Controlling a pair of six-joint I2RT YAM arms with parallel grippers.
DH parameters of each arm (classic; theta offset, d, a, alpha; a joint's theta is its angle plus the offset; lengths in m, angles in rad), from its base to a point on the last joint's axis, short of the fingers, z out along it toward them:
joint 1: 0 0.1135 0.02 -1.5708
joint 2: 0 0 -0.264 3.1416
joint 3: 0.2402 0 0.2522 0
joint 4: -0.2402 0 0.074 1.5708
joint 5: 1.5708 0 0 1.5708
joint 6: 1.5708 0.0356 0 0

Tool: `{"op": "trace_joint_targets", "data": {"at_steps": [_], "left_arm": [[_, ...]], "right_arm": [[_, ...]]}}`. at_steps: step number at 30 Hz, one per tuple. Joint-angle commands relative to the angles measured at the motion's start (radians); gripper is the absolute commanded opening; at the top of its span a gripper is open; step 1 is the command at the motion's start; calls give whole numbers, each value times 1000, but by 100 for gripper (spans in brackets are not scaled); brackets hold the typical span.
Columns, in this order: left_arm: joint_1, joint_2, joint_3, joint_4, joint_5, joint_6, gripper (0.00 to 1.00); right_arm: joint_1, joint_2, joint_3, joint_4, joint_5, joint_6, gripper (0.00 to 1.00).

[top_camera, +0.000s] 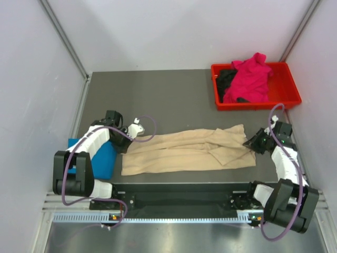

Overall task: Fold and stack the t-shirts
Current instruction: Fold the tshirt

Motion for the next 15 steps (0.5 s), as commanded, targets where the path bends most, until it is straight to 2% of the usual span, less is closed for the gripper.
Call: {"op": "trace_joint_targets", "data": {"at_steps": [1, 2, 5, 6, 9, 12, 15], "left_arm": [[1, 6, 50, -48, 8, 34, 8], [1, 4, 68, -71, 11, 37, 27], [2, 1, 125, -123, 46, 34, 58], [4, 4, 142, -133, 60, 28, 64], [22, 24, 216, -124, 111, -30, 78], [28, 58, 263, -41, 116, -140, 80], [28, 102, 251, 74, 47, -245, 82]], "right_arm": [[-75, -44, -60, 3, -25, 63, 3], [-89, -50, -89, 5, -27, 68, 14], [-147, -67, -109, 0, -7, 75, 45], [-149, -72, -103, -1, 4, 72, 48], [-146, -95, -54, 37, 26, 72, 52], [-114, -92, 22, 89, 79, 66, 55], [-53, -35, 76, 196, 153, 45, 54]]}}
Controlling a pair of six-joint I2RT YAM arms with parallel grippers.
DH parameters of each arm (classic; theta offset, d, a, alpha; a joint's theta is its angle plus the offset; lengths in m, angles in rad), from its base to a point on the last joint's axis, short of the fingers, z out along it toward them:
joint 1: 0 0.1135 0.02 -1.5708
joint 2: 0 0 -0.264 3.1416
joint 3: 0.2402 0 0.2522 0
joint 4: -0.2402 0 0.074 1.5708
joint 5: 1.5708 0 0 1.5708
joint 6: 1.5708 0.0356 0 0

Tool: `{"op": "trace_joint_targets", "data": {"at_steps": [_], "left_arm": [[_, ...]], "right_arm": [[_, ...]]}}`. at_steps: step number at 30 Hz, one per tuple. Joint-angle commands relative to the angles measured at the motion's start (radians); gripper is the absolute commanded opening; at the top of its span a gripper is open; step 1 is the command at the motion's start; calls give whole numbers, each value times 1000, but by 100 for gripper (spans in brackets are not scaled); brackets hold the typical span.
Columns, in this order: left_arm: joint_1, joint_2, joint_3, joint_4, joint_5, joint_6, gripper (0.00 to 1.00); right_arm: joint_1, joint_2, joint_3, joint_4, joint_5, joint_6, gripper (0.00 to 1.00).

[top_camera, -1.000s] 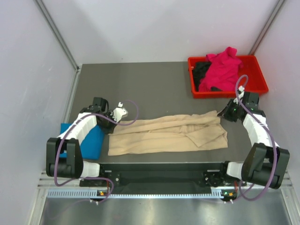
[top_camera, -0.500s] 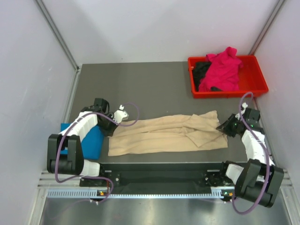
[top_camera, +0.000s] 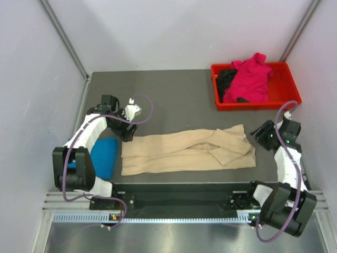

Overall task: Fold and stack the t-shirts
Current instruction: Fold the tshirt

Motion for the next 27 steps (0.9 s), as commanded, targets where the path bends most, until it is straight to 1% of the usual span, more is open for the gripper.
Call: {"op": "trace_joint_targets", "data": {"at_steps": [1, 2, 3, 4, 5, 8, 9, 15, 17, 19, 20, 21, 22, 24, 25, 27], "left_arm": [[6, 60, 8, 166, -34, -145, 82], [6, 78, 13, 186, -78, -154, 82], [6, 118, 14, 203, -92, -161, 82], [6, 138, 17, 223, -106, -162, 83], [6, 155, 19, 228, -118, -162, 83], [6, 222, 13, 239, -118, -158, 84], [6, 230, 10, 243, -118, -155, 84], [6, 277, -41, 326, -129, -135, 86], [6, 299, -44, 318, -99, -127, 85], [3, 305, -53, 314, -45, -119, 80], [1, 308, -58, 314, -23, -118, 75], [-3, 311, -59, 312, -2, -113, 68], [-7, 313, -61, 306, 21, -110, 46], [-13, 325, -61, 299, 41, -107, 25], [-13, 333, -56, 294, 46, -113, 0], [-13, 345, -50, 298, 40, -127, 0]], "right_arm": [[63, 86, 118, 178, 79, -22, 52], [97, 126, 141, 189, 83, -34, 48], [114, 171, 164, 197, 88, -42, 47], [129, 253, 206, 198, 91, -48, 45], [164, 292, 223, 209, 93, -60, 44], [209, 409, 250, 258, 88, -57, 46], [214, 448, 251, 272, 62, -57, 46], [226, 535, 264, 312, 88, -42, 45], [226, 558, 264, 336, 57, -32, 36], [226, 567, 257, 348, 57, -22, 22], [226, 564, 255, 359, 70, -14, 10], [225, 559, 254, 362, 83, -14, 6], [225, 544, 252, 364, 120, -12, 2], [217, 524, 251, 368, 189, -11, 0], [212, 501, 244, 373, 204, -8, 0], [192, 481, 238, 400, 212, 4, 0]]}}
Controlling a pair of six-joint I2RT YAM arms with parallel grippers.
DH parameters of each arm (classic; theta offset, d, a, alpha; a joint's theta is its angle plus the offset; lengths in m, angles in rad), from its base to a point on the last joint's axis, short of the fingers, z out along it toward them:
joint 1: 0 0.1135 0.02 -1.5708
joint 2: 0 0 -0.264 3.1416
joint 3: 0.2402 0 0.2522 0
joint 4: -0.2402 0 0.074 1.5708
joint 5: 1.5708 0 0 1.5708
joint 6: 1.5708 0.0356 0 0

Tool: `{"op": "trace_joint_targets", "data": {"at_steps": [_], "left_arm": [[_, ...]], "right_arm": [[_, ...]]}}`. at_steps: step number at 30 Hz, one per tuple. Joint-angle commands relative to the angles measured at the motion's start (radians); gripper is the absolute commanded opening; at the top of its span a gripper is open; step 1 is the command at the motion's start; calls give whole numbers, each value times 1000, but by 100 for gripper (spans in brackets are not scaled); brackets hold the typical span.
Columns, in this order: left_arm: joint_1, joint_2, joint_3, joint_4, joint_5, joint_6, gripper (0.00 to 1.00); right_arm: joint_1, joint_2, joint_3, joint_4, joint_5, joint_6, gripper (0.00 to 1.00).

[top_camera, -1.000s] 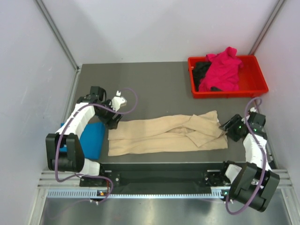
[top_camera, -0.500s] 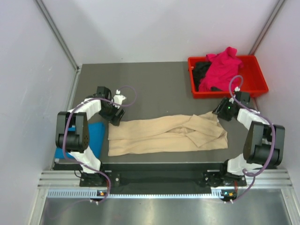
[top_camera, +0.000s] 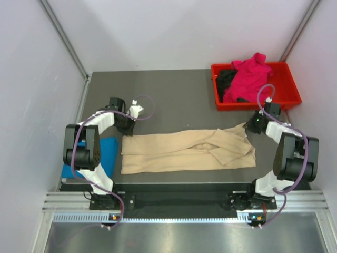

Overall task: Fold and stack the t-shirts
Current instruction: Fold the tshirt

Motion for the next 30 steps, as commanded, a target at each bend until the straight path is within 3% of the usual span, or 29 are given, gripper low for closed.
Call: {"op": "trace_joint_targets", "data": {"at_steps": [1, 6, 17, 19, 20, 21, 23, 30], "left_arm": [[-4, 74, -20, 6, 35, -26, 0], [0, 53, 12, 135, -141, -125, 0], [0, 112, 118, 191, -237, -155, 0], [0, 122, 142, 187, -225, -152, 0], [0, 132, 151, 176, -185, -152, 0], [-1, 139, 161, 167, -168, -152, 0], [-6, 149, 173, 155, -136, -156, 0], [-12, 134, 145, 150, -117, -147, 0]], "right_arm": [[-28, -88, 11, 103, 73, 18, 0], [-36, -125, 17, 111, 80, 9, 0], [-45, -59, 86, 122, 132, -24, 1], [-45, -36, 103, 132, 60, -22, 10], [-45, -24, 112, 126, 35, -24, 31], [-45, -10, 125, 122, 17, -24, 39], [-43, 8, 136, 68, -11, -24, 48], [-39, -55, 10, 45, -14, -7, 50]]}}
